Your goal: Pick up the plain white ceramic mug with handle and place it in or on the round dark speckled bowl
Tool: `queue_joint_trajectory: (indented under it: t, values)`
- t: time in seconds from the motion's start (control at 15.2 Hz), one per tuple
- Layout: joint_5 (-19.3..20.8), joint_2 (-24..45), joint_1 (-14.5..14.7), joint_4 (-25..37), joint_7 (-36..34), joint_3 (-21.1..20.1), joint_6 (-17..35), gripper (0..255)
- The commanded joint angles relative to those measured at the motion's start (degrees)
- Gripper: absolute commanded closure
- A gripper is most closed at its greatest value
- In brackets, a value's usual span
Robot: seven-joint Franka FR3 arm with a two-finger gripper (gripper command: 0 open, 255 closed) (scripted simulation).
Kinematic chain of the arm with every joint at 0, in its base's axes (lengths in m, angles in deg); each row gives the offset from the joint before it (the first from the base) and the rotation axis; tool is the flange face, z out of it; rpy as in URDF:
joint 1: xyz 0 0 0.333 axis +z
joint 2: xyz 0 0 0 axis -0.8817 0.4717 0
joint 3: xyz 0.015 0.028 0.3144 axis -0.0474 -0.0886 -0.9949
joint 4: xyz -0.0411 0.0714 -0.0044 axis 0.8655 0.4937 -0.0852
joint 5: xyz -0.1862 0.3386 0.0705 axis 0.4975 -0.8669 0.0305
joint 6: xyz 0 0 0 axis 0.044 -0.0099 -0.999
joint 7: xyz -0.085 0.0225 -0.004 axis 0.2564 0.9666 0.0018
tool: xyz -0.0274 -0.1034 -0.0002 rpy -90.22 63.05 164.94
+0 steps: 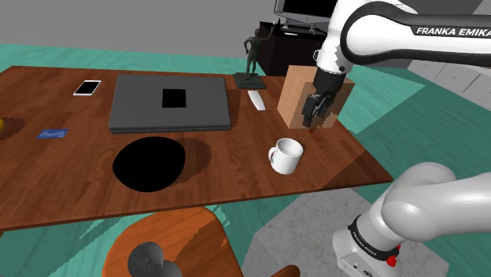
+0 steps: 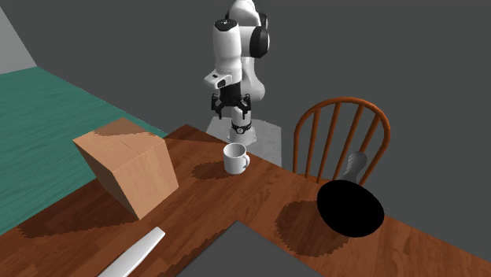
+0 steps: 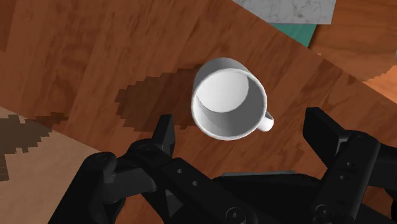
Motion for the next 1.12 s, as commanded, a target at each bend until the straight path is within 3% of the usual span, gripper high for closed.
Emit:
queue_joint_trajectory:
  t: [0.0, 0.53, 1.06]
  values:
    - [0.3, 1.0, -0.3, -3.4, 0.5, 0.4, 4.5, 0]
    - [1.7, 12.0, -2.0, -10.1, 2.9, 2.3, 22.5, 0]
    - [1.8, 16.1, -2.1, -13.7, 3.0, 2.4, 30.3, 0]
